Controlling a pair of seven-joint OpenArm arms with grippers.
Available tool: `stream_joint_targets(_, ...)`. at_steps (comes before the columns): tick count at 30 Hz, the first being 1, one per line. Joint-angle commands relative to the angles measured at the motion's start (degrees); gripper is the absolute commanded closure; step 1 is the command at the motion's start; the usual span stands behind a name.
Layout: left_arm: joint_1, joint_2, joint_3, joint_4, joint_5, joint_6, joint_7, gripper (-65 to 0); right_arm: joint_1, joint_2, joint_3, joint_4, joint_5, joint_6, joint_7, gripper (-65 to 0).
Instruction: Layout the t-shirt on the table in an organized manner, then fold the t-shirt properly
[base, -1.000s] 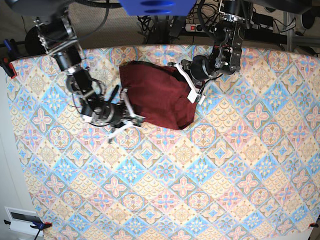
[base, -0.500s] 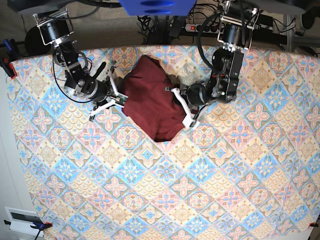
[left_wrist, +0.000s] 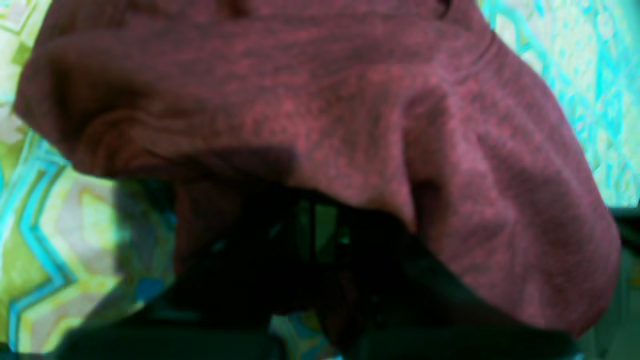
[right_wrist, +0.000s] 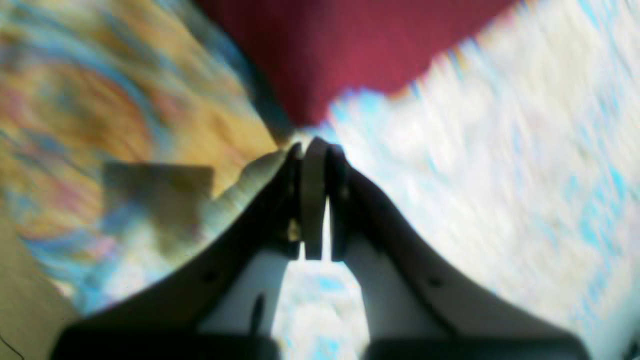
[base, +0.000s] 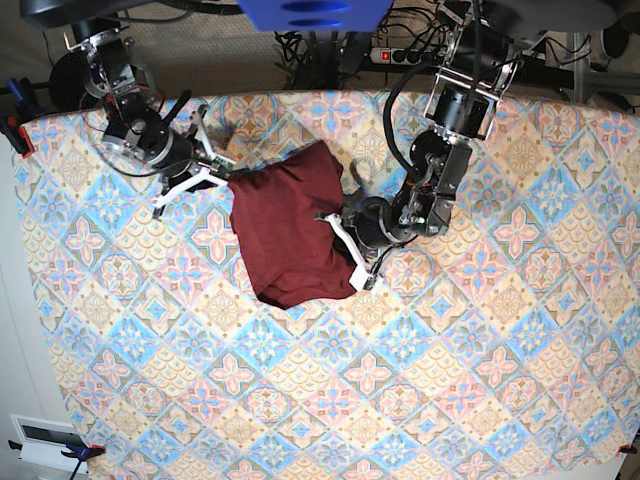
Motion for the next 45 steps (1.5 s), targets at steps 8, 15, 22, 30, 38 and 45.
stream_joint_targets(8, 7.3, -0.2, -11.0, 10.4, 4.7, 3.8, 4.9, 0.0, -3.1, -2.1, 0.9, 6.0, 1.8, -0.3, 1.7, -0.3)
stream_joint_targets(15, 15.2, -0.3, -21.9, 20.4, 4.7, 3.8, 4.8, 0.0, -3.2, -7.3, 0.9, 7.2, 11.8, -0.3, 0.1, 0.0)
stream_joint_targets(22, 19.0, 0.2, -32.5, 22.0, -2.9, 3.8, 4.9, 0.0, 0.8, -13.5, 0.8, 7.2, 24.7, -0.3, -0.2, 0.0)
stream_joint_targets(30, 21.5, -3.8, -34.1, 22.1, -12.0, 3.8, 5.2, 0.0, 9.2, -21.7, 0.8, 2.8, 26.5, -0.3, -5.0, 0.0)
stream_joint_targets(38, 22.1, -4.0, -34.1, 22.1, -12.9, 3.8, 5.2, 0.0, 10.9, -27.8, 0.8, -9.6, 26.6, -0.3, -5.0, 0.0)
stream_joint_targets(45, 22.1, -4.0, -34.1, 22.1, -12.9, 3.8, 5.2, 0.0, 16.8, -30.3, 0.5, -20.3, 26.6, -0.3, -4.6, 0.0)
